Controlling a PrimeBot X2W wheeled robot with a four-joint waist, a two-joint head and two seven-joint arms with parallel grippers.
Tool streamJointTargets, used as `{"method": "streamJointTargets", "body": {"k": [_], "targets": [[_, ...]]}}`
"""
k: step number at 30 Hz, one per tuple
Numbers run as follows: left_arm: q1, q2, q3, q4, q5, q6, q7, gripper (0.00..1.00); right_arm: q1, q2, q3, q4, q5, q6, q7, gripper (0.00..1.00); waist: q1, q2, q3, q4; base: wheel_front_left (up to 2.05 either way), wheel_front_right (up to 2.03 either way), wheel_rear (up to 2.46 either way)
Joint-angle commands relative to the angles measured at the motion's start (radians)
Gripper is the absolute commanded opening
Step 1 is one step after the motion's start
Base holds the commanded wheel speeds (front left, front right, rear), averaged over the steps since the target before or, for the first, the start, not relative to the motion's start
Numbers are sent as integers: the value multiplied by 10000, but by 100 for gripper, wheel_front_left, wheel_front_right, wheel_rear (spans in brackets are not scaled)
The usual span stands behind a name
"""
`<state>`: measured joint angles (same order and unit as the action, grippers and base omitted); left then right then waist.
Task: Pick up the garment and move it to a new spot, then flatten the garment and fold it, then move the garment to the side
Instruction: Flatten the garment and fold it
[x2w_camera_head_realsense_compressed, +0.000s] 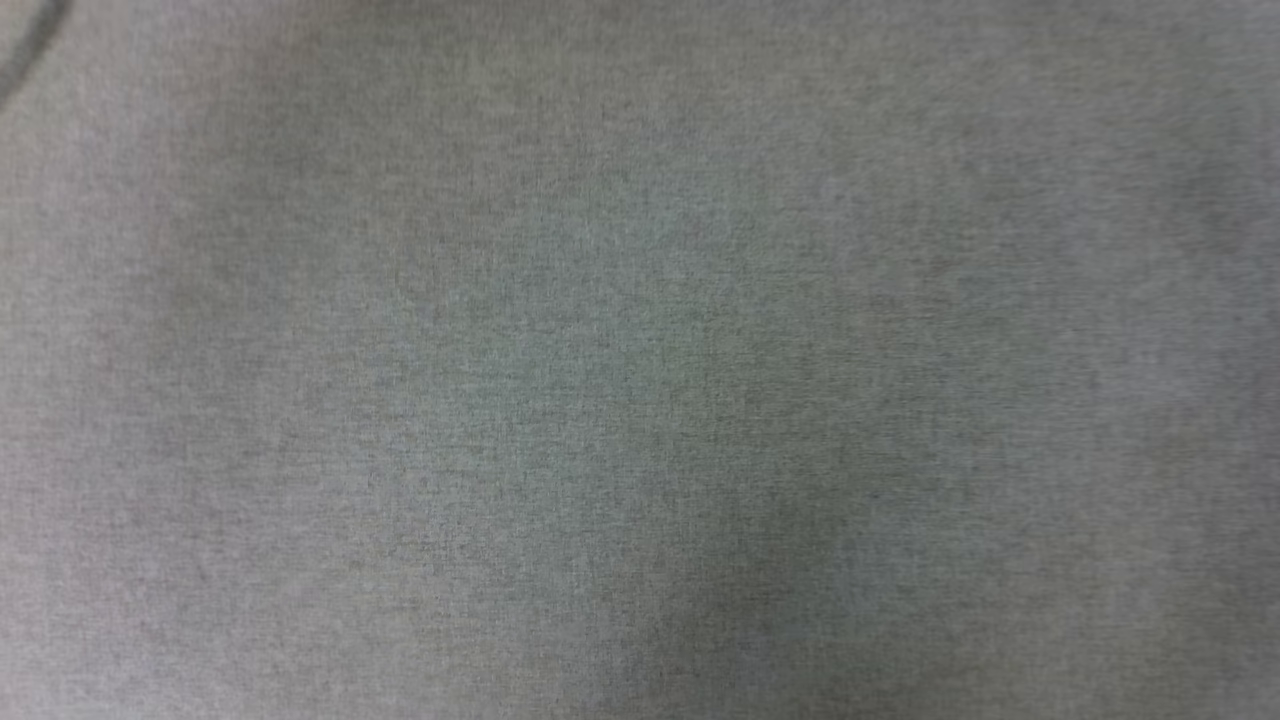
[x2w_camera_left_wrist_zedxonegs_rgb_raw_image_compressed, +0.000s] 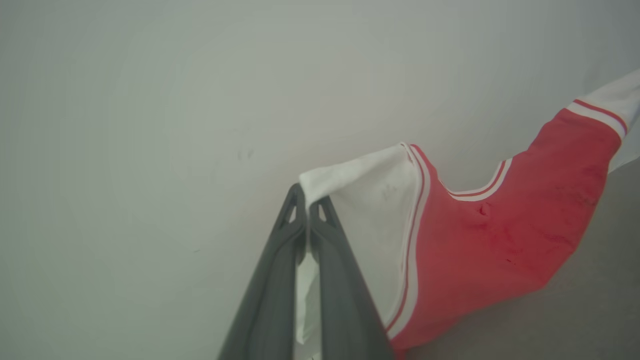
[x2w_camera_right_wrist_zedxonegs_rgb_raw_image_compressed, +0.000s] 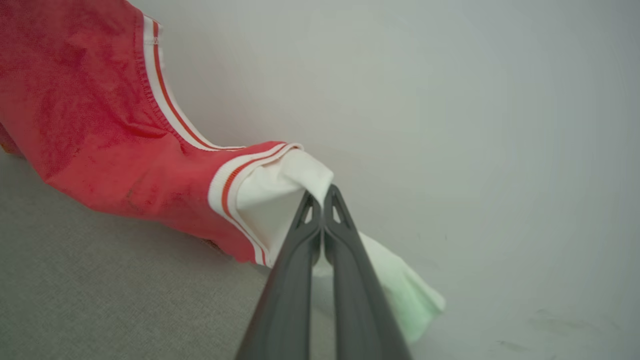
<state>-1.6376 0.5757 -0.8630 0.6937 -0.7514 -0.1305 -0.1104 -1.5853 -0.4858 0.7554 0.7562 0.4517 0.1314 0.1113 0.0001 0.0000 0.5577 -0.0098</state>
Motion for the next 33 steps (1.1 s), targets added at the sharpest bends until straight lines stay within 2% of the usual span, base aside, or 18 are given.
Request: {"method": "streamJointTargets", "body": {"k": [1, 6, 8, 13, 15, 23, 24, 26, 27, 29, 33], "targets": [[627, 136, -143, -102, -178, 32, -176, 0, 487, 82, 115, 81, 168, -16, -255, 0, -1, 0, -226, -109, 0, 0, 0], [2888, 647, -339, -521, -722, 71, -920, 0, 2275, -22, 887, -164, 788, -16, -891, 0, -1, 0, -816, -160, 0, 0, 0], [3862, 789, -282, -848, -1009, 223, -1112, 0, 2960, -130, 1158, -325, 1118, -14, -1038, 0, -1, 0, -1052, -181, 0, 0, 0], [6500, 1414, -374, -2101, -1449, 940, -1377, 0, 4366, -563, 1721, -816, 1692, -14, -1427, 0, -1, 0, -1666, -259, 0, 0, 0], [7002, 1540, -375, -2354, -1570, 1086, -1400, 0, 4665, -666, 1868, -951, 1799, -14, -1457, 0, -1, 0, -1793, -274, 0, 0, 0], [10883, 2534, -318, -4241, -2475, 2494, -1517, 0, 7316, -1857, 1968, -1863, 2441, -14, -1812, 0, -1, 0, -2930, -252, 0, 0, 0], [11634, 2665, -470, -4544, -2528, 2787, -1525, 0, 8088, -2109, 1986, -2123, 2498, -14, -1754, 0, -1, 0, -3179, -252, 0, 0, 0], [12232, 2729, -467, -4819, -2761, 3067, -1535, 0, 8810, -2356, 1979, -2367, 2522, -14, -1689, 0, -1, 0, -3356, -260, 0, 0, 0], [12232, 2729, -467, -4819, -2761, 3067, -1535, 0, 8810, -2356, 1979, -2367, 2522, -14, -1689, 0, -1, 0, -3356, -260, 0, 0, 0], [13094, 2865, -588, -5070, -2907, 3432, -1536, 0, 9944, -2598, 1741, -2691, 2560, -14, -1731, 0, -1, 0, -3647, -295, 0, 0, 0], [13918, 2877, -599, -5243, -3183, 3661, -1550, 0, 11119, -2804, 1440, -3056, 2497, -16, -1672, 0, -1, 0, -3923, -367, 0, 0, 0]]}}
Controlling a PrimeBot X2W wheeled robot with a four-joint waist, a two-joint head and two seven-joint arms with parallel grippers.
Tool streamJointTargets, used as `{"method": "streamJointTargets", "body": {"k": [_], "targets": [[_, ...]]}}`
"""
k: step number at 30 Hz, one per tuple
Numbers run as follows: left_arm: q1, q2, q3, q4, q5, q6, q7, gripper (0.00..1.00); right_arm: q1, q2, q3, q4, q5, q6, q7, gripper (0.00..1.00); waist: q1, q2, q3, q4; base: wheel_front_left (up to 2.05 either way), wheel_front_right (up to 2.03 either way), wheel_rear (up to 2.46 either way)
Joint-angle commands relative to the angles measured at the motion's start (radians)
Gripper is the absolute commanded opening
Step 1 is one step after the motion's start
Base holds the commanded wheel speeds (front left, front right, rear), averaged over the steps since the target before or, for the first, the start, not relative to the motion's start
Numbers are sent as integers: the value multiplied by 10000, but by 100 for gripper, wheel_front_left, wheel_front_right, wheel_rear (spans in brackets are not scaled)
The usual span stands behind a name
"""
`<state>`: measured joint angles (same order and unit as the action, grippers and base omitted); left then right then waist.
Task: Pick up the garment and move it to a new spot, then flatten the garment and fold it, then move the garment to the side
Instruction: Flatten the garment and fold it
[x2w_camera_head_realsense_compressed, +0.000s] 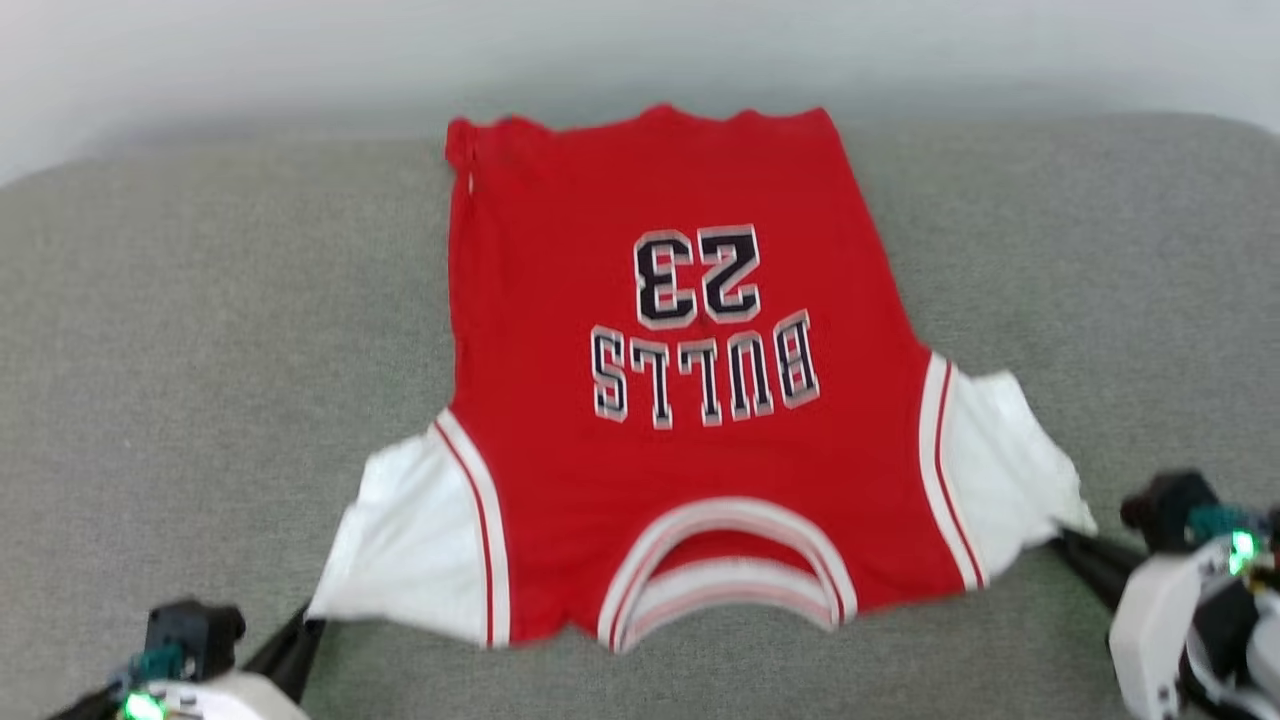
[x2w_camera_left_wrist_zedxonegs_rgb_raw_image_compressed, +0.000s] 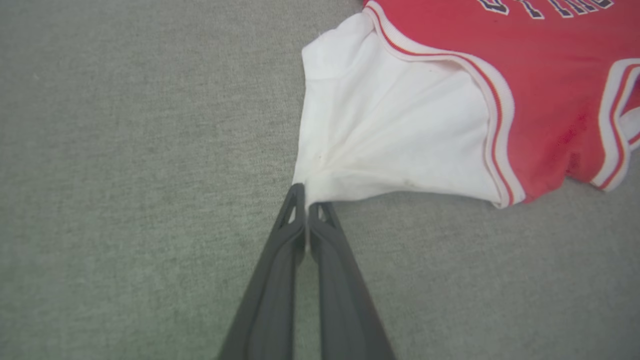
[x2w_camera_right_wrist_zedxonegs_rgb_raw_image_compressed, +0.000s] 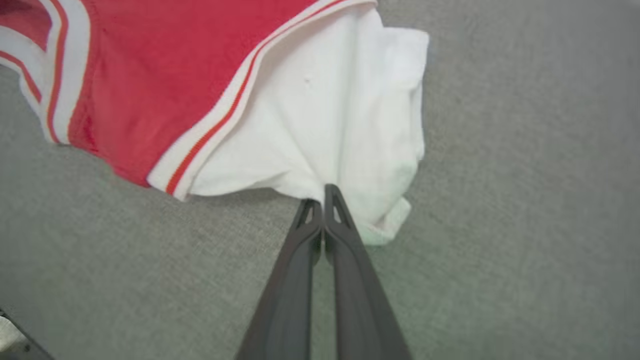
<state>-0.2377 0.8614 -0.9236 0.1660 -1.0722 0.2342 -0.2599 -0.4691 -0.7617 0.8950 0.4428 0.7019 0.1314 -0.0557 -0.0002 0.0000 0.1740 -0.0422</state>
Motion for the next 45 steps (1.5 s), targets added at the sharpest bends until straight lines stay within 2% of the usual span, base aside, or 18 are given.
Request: {"method": "streamJointTargets", "body": {"k": [1, 5, 12, 13, 14, 15, 21, 27, 30, 34, 37, 45], "targets": [[183, 21, 46, -16, -71, 78, -58, 0, 317, -86, -85, -50, -38, -16, 36, 0, 2, 0, -148, -64, 0, 0, 0], [1087, 48, 175, -273, -198, 270, -68, 0, 1768, -250, -782, -501, -234, -16, 180, 0, 2, 0, -347, -38, 0, 0, 0], [1892, 34, 539, -639, 45, 503, -51, 0, 3877, -120, -1877, -1657, -660, -14, 1025, 0, 2, 0, -446, 63, 0, 0, 0], [1904, 11, 572, -681, 119, 500, -52, 0, 4010, -61, -2112, -1797, -724, -14, 1125, 24, 2, 0, -425, 65, 0, 0, 0], [1875, -32, 645, -741, 180, 529, -52, 0, 4028, -4, -2428, -1946, -850, -14, 1169, 78, 2, 0, -397, 67, 0, 0, 0], [1871, -50, 678, -776, 221, 525, -52, 0, 4040, 43, -2743, -2086, -976, -14, 1224, 100, 2, 0, -370, 63, 0, 0, 0], [1562, -50, 950, -1080, 569, 601, -53, 0, 3360, -99, -4632, -3217, -1616, -14, 1734, 100, 2, 0, -103, 81, 0, 0, 0], [1292, 38, 1200, -1642, 1097, 881, -54, 0, 2094, -316, -6488, -4954, -1929, -13, 2731, 100, 2, 0, 376, 345, 0, 0, 0], [1041, 37, 1237, -1971, 1382, 1004, -54, 0, 1009, -309, -6891, -5439, -1950, -13, 3420, 100, 2, 0, 798, 627, 0, 0, 0], [668, -2, 1240, -2407, 1736, 1110, -49, 0, -871, -205, -6966, -5436, -1739, -14, 4674, 100, 2, 0, 1485, 1055, 0, 0, 0], [350, -23, 1267, -2717, 2024, 1196, -47, 0, -2426, -122, -6561, -5005, -1535, -14, 6154, 100, 2, 0, 2102, 1414, 0, 0, 0], [-524, -371, 1101, -3248, 2765, 1306, 34, 0, -6175, -271, -4979, -2843, -868, -14, 10862, 100, 2, 0, 3593, 2331, 0, 0, 0]]}}
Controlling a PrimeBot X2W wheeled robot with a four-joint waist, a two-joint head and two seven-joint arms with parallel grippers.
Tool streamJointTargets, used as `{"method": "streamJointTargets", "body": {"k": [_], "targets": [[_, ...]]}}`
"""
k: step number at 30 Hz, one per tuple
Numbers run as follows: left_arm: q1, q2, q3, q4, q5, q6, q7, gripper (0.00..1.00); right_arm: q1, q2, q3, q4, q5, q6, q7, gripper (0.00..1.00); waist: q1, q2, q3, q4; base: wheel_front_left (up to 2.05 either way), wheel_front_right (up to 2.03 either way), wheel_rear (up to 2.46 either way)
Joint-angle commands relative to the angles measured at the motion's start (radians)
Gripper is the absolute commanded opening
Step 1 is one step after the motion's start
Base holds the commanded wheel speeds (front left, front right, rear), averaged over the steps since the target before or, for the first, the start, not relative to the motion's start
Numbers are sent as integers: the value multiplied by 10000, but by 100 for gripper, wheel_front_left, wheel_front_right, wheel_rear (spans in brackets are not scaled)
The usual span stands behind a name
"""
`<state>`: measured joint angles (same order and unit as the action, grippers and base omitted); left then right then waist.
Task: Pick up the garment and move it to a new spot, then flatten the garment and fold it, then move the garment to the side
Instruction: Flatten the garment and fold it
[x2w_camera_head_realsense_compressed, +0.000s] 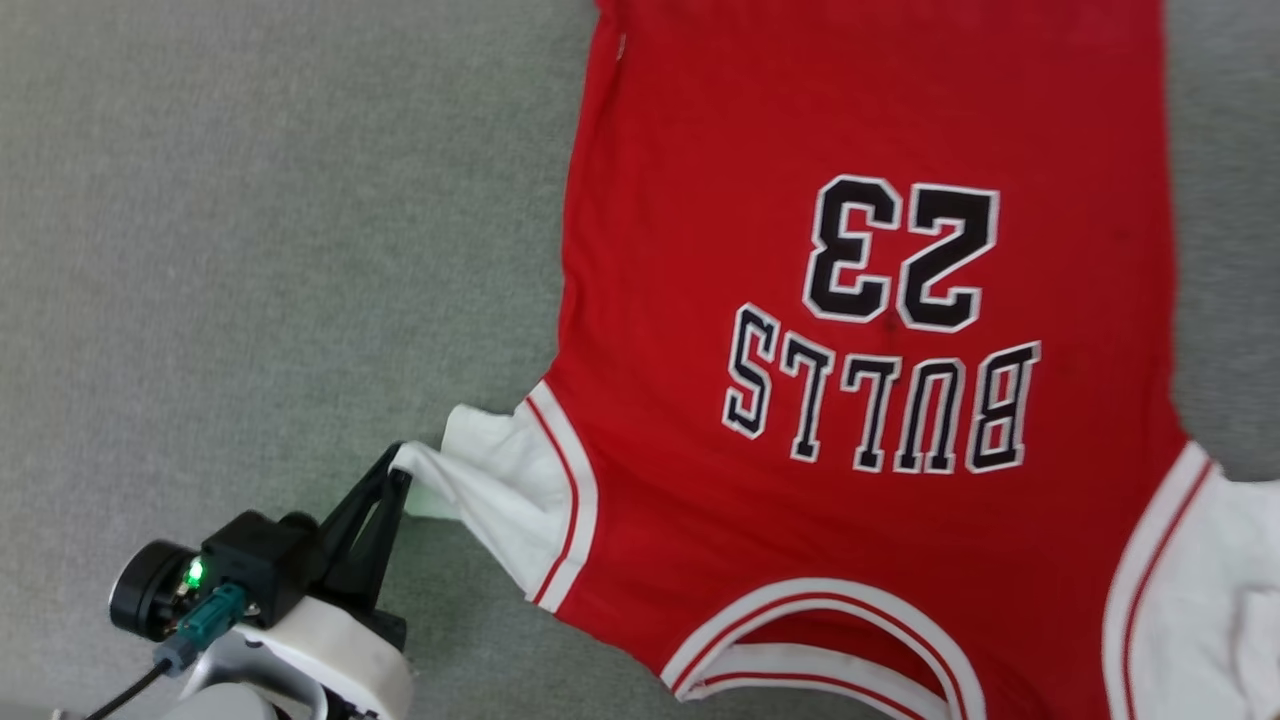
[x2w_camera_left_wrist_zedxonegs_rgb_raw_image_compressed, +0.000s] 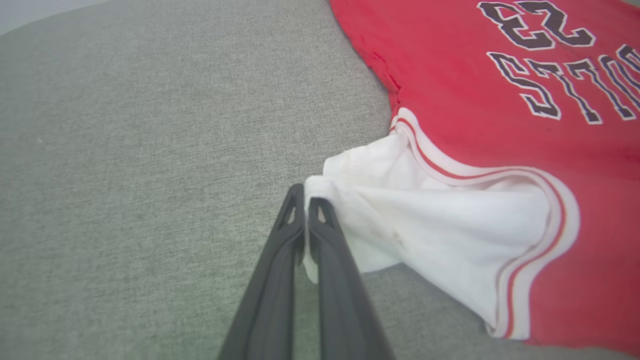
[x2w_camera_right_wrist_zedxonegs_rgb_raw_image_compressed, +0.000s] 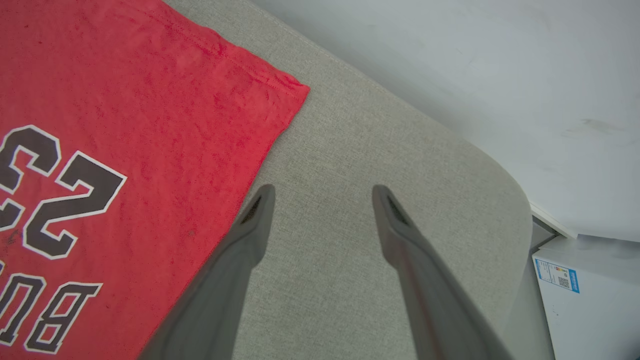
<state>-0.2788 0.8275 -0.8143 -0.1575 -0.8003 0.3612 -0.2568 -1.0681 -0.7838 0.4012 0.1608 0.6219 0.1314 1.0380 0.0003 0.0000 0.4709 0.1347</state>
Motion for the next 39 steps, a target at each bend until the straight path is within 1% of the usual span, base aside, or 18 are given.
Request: {"method": "streamJointTargets", "body": {"k": [1, 2, 5, 7, 9, 14, 16, 18, 21, 22, 23, 28, 30, 34, 36, 39], "targets": [[-247, -98, -41, -71, 148, 30, 27, 0, -534, -71, 132, 230, -87, -14, 505, 100, -3, 0, 824, 692, 0, 0, 0], [-346, -161, -69, -110, 229, 25, 24, 0, -775, -7, 225, 504, -18, -13, 987, 100, -3, 0, 968, 795, 0, 0, 0], [-652, -331, -112, -258, 456, 28, 27, 0, -1624, 178, 19, 1252, -203, -13, 2082, 100, -3, 0, 1465, 1111, 0, 0, 0], [-834, -439, -151, -345, 573, 13, 30, 0, -2020, 298, -195, 1625, -490, -11, 2630, 100, -3, 0, 1799, 1331, 0, 0, 0], [-1003, -531, -185, -386, 703, 12, 34, 0, -2303, 468, -390, 1929, -766, -11, 2933, 100, -3, 0, 2095, 1526, 0, 0, 0], [-1338, -764, -281, -402, 910, -41, 72, 0, -2481, 856, -1057, 2468, -1359, -11, 3059, 100, -3, 0, 2624, 1895, 0, 0, 0], [-1406, -752, -280, -338, 949, -25, 112, 0, -2243, 995, -1258, 2640, -1573, -11, 3016, 100, -3, 0, 2719, 1958, 0, 0, 0], [-1461, -735, -270, -314, 980, -12, 117, 0, -1806, 1041, -1148, 2783, -1749, -11, 3102, 100, -3, 0, 2764, 1982, 0, 0, 0], [-1532, -710, -260, -326, 1027, -3, 141, 0, -1343, 1226, -1264, 2870, -1810, -11, 3044, 100, -3, 0, 2788, 1999, 0, 0, 0], [-1543, -714, -259, -327, 1033, 1, 143, 0, -1283, 1265, -1294, 2857, -1814, -11, 3027, 62, -3, 0, 2778, 1992, 0, 0, 0], [-1547, -719, -263, -320, 1029, 2, 150, 0, -1294, 1296, -1317, 2814, -1819, -11, 3022, 0, -3, 0, 2753, 1979, 0, 0, 0], [-1442, -740, -301, -248, 1028, 40, 136, 0, -1638, 1203, -1286, 2501, -1836, -11, 2804, 0, -3, 0, 2408, 1841, 0, 0, 0], [-1324, -734, -298, -211, 1010, 90, 98, 0, -1821, 1168, -1143, 2367, -1792, -11, 2630, 0, -3, 0, 2102, 1720, 0, 0, 0], [-1058, -637, -212, -195, 901, 216, 58, 0, -1939, 1082, -585, 2103, -1333, -11, 2222, 0, -3, 0, 1339, 1348, 0, 0, 0], [-838, -560, -191, -223, 819, 299, 49, 0, -1824, 822, -69, 1865, -1095, -11, 2043, 0, -3, 0, 963, 1113, 0, 0, 0], [-543, -433, -158, -271, 691, 422, 37, 0, -1547, 454, 547, 1376, -402, -11, 1620, 0, -3, 0, 403, 788, 0, 0, 0]]}}
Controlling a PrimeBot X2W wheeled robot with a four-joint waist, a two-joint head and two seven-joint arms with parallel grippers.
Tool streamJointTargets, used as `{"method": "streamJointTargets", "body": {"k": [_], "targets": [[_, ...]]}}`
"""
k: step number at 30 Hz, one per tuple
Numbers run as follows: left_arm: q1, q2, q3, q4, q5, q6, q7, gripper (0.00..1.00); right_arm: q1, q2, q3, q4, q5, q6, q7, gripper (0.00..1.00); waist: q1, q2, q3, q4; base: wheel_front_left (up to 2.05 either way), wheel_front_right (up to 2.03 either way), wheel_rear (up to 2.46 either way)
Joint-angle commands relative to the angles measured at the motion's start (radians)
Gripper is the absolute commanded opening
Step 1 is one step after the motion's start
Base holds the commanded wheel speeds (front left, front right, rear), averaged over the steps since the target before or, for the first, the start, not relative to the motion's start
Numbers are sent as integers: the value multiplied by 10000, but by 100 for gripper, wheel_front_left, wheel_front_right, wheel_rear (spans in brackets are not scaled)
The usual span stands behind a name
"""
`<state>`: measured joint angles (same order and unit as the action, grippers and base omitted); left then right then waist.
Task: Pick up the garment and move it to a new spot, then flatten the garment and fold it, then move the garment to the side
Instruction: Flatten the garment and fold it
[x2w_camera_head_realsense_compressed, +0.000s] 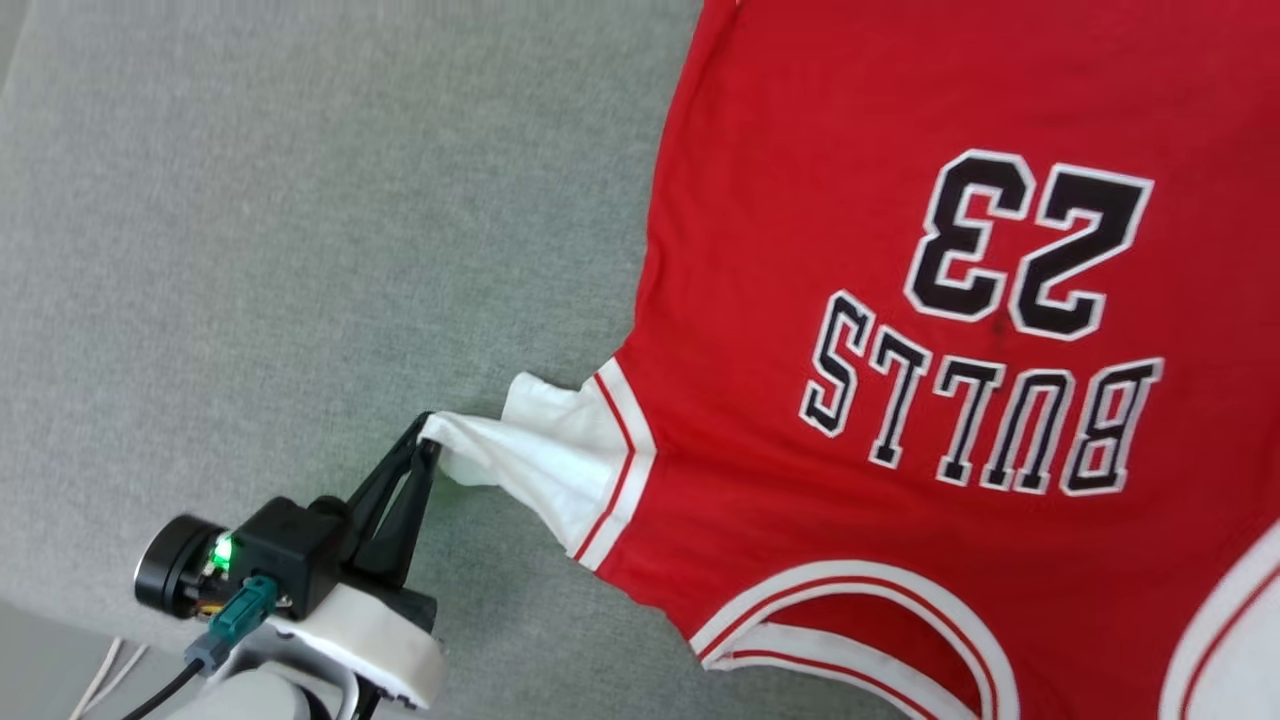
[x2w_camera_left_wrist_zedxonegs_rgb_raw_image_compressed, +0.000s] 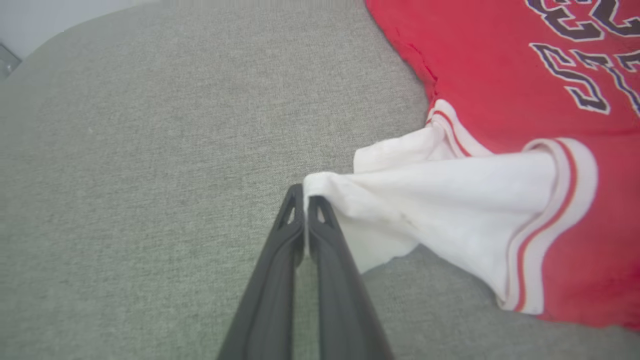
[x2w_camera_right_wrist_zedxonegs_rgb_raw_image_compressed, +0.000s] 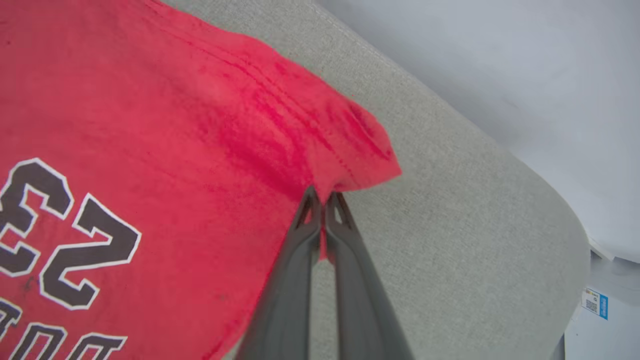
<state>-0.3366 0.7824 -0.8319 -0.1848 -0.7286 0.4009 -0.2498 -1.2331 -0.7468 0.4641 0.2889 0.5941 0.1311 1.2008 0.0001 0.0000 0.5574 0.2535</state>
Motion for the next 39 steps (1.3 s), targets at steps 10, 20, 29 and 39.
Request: {"method": "streamJointTargets", "body": {"k": [10, 20, 29, 39], "targets": [[1048, 584, 133, -262, -419, 477, 13, 0, 2571, -2793, 1439, -2987, 2346, -8, -977, 0, -1, 0, -1787, -1420, 0, 0, 0], [1721, 869, 291, -401, -731, 703, -52, 0, 7765, -4677, 1478, -3442, 3827, -9, -2877, 0, -1, 0, -2244, -2011, 0, 0, 0], [1783, 926, 259, -472, -623, 749, -41, 0, 11415, -3781, 1016, -2204, 4206, -12, -4699, 0, -1, 0, -2157, -2014, 0, 0, 0], [1810, 860, 202, -553, -656, 766, 29, 0, 10103, -4044, -1529, -3759, 3668, -9, -5019, 100, -1, 0, -2362, -2076, 0, 0, 0]]}}
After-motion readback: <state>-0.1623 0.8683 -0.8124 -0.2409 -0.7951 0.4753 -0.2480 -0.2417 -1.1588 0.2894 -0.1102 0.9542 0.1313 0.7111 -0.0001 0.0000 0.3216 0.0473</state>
